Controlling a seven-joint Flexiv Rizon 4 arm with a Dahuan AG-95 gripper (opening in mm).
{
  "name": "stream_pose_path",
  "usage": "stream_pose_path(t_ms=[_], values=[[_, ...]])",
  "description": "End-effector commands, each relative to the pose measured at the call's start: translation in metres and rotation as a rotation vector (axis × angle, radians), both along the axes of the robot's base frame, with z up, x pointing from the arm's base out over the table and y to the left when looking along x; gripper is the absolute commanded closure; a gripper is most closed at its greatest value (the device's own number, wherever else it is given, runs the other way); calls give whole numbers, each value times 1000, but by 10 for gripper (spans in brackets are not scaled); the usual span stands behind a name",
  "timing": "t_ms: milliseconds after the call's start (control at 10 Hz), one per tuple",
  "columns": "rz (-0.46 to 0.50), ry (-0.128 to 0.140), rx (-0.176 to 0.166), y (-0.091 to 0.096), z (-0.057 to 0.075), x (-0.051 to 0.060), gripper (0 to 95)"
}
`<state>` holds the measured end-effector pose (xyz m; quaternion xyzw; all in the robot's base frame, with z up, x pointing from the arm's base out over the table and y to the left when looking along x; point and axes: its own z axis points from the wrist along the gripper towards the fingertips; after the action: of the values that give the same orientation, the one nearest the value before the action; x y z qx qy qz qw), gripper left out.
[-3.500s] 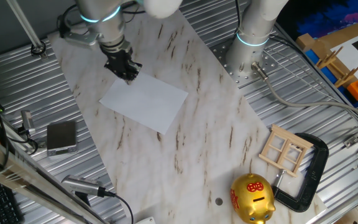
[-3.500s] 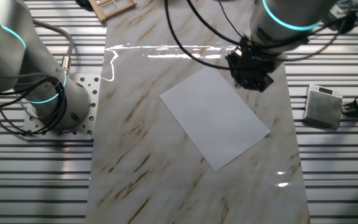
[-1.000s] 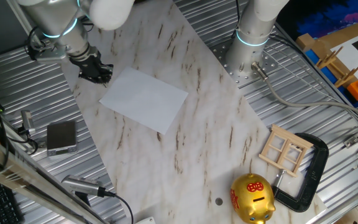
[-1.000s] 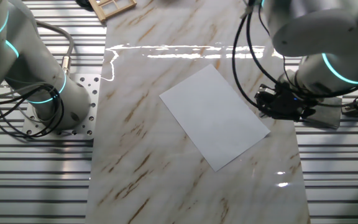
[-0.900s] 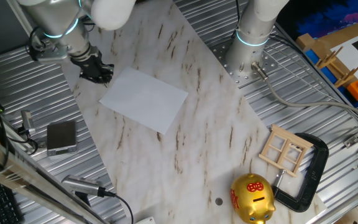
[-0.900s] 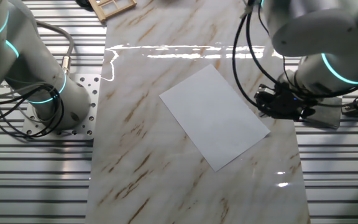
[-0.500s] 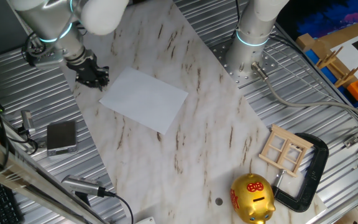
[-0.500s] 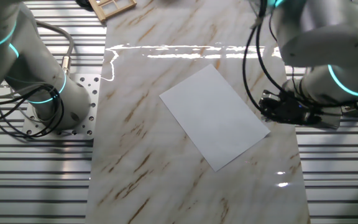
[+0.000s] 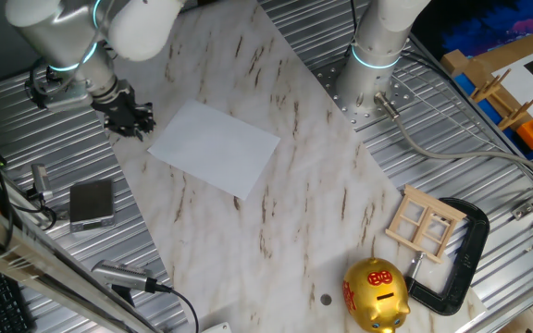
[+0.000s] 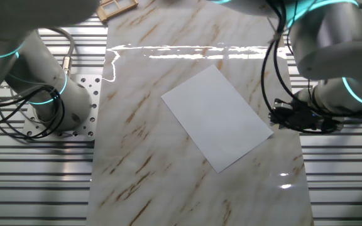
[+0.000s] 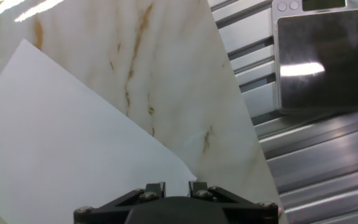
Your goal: Flip over and spread out the paper that is laid flat on the table
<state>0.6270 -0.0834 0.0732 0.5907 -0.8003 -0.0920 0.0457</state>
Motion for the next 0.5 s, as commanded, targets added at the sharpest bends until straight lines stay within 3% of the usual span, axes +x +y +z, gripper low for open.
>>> stream_pose_path(t_ms=[100,500], values=[[67,-8,16,-2,-11,11,760],[102,-17,44,-5,-31,21,760]])
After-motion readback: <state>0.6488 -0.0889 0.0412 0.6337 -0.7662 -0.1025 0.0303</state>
